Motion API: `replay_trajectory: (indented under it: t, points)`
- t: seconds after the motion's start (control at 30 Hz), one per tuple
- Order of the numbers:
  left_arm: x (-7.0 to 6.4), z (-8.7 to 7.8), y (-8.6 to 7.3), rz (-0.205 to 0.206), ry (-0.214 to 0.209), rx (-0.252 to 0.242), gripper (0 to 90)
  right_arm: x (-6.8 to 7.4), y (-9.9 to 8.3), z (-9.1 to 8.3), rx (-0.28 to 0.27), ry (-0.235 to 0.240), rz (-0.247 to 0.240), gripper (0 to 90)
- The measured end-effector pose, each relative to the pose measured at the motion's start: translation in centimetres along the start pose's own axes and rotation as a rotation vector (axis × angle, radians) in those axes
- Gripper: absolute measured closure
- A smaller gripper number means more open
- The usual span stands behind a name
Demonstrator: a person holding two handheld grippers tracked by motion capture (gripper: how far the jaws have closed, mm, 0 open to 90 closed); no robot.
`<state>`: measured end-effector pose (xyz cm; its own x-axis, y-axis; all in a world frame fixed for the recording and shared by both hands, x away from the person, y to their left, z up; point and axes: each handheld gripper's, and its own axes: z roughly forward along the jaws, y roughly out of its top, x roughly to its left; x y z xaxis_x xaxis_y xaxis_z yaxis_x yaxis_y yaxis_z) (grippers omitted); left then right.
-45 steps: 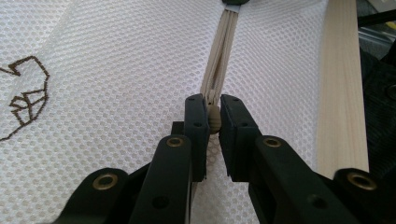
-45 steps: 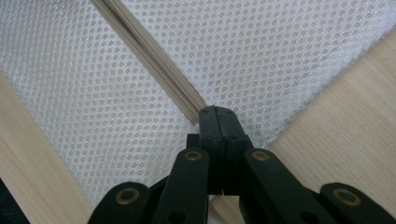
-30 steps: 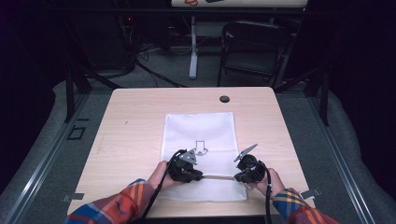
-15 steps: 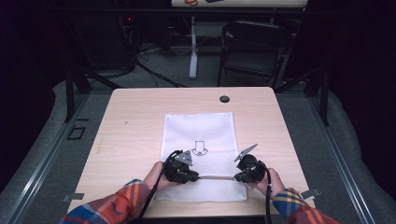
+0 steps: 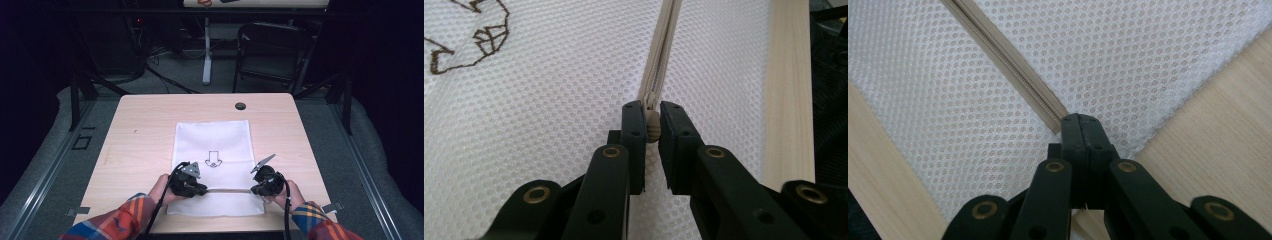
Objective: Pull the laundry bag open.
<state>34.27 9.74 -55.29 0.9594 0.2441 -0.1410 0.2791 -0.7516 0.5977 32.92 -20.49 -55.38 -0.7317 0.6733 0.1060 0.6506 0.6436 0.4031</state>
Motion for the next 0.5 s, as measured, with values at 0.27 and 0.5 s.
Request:
replay_trajectory:
  t: [0.27,0.5]
  points:
    - [0.2,-0.3,-0.6,-0.016,-0.010,-0.015,81.6,0.0,0.0,0.0,0.001,-0.003,-0.001,90.0]
    - [0.4,-1.1,-1.6,-0.036,-0.005,-0.017,81.6,0.0,0.1,-0.1,0.015,-0.006,-0.015,90.0]
